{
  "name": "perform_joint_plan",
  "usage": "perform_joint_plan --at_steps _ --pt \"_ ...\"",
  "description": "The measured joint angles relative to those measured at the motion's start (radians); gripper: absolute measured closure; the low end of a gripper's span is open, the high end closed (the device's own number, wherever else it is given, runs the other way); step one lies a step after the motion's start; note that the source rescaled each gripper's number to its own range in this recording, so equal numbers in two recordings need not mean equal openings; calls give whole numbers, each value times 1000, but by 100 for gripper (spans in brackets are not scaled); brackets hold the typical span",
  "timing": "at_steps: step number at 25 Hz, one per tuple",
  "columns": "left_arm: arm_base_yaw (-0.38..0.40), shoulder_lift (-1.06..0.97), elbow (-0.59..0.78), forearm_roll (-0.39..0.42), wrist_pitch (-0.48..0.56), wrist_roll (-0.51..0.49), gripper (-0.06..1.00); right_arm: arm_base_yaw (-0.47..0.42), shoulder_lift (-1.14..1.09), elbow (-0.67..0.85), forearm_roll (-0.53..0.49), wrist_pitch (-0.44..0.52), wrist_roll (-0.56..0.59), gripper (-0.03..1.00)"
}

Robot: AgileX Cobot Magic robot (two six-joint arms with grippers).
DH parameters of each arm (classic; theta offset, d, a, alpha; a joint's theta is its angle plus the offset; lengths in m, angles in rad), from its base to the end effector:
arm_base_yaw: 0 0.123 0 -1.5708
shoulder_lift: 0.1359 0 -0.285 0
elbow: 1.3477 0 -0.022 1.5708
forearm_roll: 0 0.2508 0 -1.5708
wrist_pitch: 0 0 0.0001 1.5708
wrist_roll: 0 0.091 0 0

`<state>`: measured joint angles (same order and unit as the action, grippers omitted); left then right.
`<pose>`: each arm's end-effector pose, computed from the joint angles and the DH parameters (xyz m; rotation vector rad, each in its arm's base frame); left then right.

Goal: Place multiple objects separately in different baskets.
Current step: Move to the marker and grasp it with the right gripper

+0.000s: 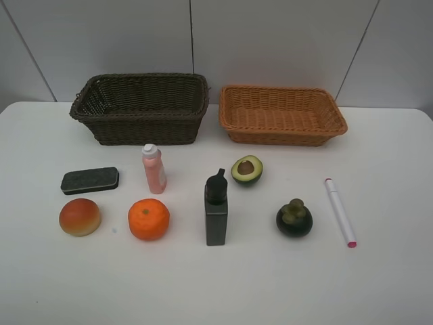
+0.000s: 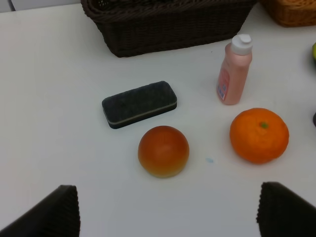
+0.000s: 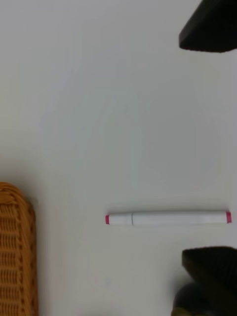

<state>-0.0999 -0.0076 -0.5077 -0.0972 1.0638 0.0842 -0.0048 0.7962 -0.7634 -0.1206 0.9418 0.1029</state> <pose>-0.0080 -0.0070 0.2794 0.1922 2.0215 -0.1259 0.1366 -0.0095 0.3173 0.0875 2.4504 -0.1077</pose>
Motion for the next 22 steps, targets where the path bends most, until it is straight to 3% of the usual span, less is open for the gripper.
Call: perform_joint_plan --at_steps 12,22 --pt "0 0 0 0 0 0 10 1 309 0 34 -87 -28 -1" --pt "0 0 0 0 0 0 10 73 543 0 34 -142 -49 3"
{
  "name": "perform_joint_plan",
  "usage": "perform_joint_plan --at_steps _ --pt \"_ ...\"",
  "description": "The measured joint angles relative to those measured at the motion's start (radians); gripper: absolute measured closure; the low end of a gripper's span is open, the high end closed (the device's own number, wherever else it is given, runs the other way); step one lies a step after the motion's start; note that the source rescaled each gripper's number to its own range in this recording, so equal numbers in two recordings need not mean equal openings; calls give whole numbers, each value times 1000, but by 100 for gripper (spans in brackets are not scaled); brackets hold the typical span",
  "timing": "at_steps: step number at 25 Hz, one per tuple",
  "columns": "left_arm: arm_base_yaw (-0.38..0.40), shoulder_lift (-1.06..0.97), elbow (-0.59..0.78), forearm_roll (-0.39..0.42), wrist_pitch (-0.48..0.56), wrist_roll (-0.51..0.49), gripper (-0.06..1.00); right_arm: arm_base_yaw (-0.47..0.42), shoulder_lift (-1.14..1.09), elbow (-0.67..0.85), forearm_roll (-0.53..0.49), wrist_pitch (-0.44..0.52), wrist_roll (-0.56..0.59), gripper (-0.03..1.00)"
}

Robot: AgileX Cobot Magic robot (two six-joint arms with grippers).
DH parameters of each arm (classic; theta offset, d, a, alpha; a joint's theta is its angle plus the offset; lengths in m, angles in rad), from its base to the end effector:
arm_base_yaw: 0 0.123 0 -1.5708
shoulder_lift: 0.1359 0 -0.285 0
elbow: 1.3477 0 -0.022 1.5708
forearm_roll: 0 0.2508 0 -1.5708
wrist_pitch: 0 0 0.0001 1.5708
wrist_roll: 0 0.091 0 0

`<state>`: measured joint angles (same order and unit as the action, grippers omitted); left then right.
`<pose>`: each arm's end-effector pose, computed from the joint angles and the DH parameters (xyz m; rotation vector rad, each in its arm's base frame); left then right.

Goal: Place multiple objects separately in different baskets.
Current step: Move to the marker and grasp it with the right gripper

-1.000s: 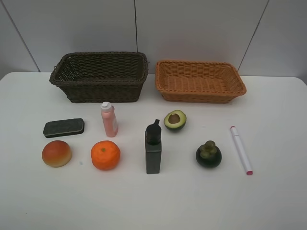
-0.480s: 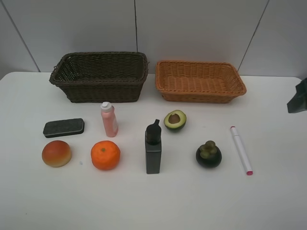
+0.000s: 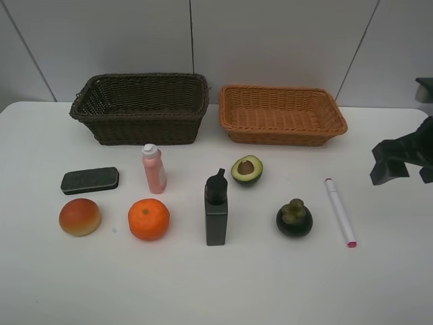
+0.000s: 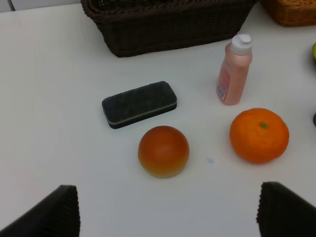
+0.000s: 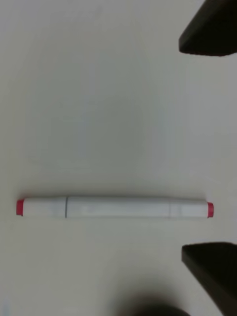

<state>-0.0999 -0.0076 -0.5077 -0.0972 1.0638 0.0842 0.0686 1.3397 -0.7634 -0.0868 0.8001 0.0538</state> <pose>-0.0080 -0.0070 0.2794 0.1922 2.0215 -0.1259 0.2298 0.0101 0.2211 -0.0949 2.8539 -0.0763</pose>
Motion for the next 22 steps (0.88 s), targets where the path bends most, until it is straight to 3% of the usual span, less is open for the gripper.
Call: perform_joint_plan --at_steps 22 --pt "0 0 0 0 0 0 10 51 308 -4 43 -159 -39 6"
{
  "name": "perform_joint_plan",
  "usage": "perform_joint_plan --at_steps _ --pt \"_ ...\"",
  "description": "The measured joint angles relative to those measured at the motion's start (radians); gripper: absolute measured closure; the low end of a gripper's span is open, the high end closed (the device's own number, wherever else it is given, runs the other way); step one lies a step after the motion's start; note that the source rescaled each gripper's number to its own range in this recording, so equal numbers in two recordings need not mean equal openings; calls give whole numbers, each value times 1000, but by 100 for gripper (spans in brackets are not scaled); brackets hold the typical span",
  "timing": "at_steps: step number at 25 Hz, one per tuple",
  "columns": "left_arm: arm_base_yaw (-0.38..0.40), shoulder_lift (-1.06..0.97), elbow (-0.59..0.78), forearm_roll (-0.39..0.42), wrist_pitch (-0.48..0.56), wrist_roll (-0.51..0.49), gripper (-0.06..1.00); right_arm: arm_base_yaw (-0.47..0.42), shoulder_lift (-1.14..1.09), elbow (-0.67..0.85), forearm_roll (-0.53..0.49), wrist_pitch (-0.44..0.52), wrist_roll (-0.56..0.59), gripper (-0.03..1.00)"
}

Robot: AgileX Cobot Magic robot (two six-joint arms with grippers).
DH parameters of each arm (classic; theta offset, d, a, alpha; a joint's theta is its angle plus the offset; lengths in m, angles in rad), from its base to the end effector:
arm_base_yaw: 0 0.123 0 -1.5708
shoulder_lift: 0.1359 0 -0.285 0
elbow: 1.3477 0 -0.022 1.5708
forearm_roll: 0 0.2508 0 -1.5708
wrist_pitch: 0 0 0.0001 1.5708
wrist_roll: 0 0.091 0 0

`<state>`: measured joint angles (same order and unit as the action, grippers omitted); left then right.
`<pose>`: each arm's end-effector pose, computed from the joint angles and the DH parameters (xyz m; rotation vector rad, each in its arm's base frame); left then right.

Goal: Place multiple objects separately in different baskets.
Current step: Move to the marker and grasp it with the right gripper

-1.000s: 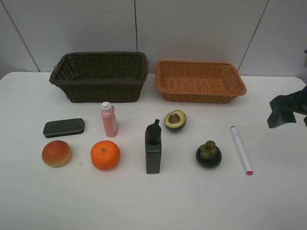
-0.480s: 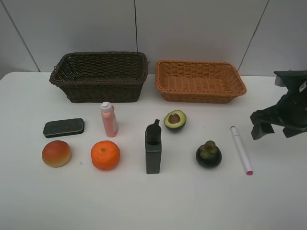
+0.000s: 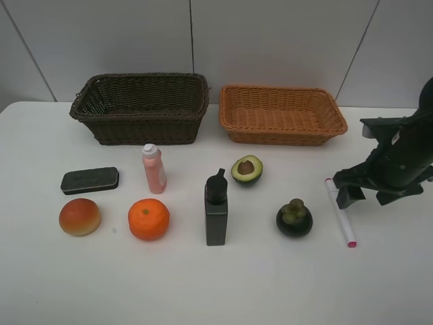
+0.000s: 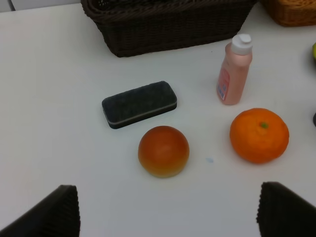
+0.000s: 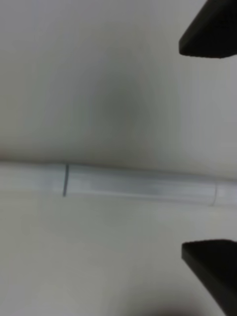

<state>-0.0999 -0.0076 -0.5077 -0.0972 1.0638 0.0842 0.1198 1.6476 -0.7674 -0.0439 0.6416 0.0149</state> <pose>-0.0080 -0.0070 0.2794 0.1922 2.0215 -0.1259 0.2625 0.0292 0.1482 -0.2075 2.9965 -0.0292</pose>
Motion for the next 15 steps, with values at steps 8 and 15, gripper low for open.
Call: perform_joint_plan --at_steps 8,15 --pt "0 0 0 0 0 0 10 42 61 0 23 -24 -1 6" --pt "0 0 0 0 0 0 10 47 130 -1 24 -41 -1 6"
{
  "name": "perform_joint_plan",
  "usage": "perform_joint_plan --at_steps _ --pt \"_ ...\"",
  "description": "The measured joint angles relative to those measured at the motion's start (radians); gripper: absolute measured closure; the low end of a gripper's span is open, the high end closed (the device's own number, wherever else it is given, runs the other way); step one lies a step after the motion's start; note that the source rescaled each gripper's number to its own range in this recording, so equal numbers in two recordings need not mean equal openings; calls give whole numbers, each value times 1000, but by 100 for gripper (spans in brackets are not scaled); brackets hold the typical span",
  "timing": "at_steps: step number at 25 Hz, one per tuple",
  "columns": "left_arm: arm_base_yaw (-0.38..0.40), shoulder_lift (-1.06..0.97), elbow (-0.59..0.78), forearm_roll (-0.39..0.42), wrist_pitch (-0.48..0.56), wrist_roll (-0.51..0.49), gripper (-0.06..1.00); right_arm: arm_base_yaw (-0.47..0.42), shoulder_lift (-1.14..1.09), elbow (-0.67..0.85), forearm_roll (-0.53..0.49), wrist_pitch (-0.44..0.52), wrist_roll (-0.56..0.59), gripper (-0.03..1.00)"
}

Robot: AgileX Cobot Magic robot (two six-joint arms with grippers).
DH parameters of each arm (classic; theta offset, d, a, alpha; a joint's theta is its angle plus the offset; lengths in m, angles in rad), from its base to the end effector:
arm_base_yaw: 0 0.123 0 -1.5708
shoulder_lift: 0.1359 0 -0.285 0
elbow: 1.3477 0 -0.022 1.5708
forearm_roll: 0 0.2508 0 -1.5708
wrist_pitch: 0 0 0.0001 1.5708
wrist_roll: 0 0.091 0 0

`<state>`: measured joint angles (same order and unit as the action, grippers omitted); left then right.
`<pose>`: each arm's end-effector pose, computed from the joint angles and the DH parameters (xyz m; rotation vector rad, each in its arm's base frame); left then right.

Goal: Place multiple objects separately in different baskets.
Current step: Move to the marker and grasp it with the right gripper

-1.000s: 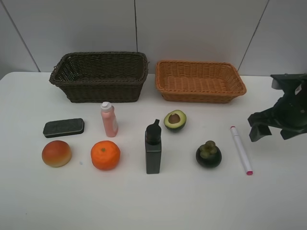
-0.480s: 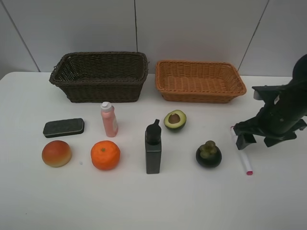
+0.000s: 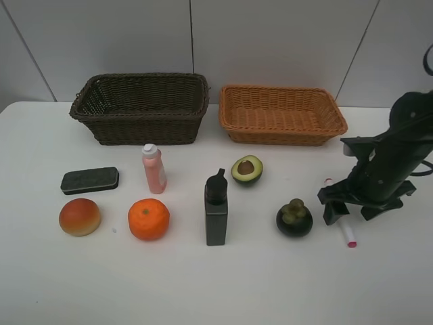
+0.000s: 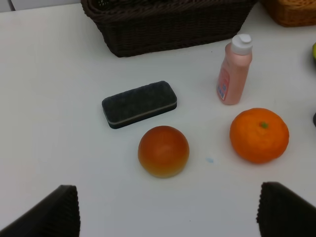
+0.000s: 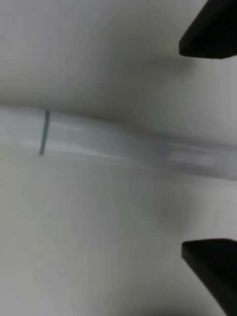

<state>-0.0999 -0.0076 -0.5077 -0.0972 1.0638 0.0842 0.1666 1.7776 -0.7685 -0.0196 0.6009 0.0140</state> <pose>-0.0080 -0.0070 0.2794 0.1922 2.0215 -0.1259 0.2656 0.0436 0.1140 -0.2603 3.0818 -0.0110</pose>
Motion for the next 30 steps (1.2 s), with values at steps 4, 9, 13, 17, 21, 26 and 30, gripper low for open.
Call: perform_joint_plan --at_steps 4,9,13,17,21,26,30 --pt "0 0 0 0 0 0 10 0 18 0 11 -10 0 6" --pt "0 0 0 0 0 0 10 0 27 0 14 -26 0 9" --pt "0 0 0 0 0 0 10 0 28 0 14 -27 0 13" --pt "0 0 0 0 0 0 10 0 28 0 14 -27 0 14" --pt "0 0 0 0 0 0 10 0 28 0 20 -27 0 18" --pt "0 0 0 0 0 0 10 0 28 0 20 -10 0 71" --pt "0 0 0 0 0 0 10 0 28 0 20 -4 1 95"
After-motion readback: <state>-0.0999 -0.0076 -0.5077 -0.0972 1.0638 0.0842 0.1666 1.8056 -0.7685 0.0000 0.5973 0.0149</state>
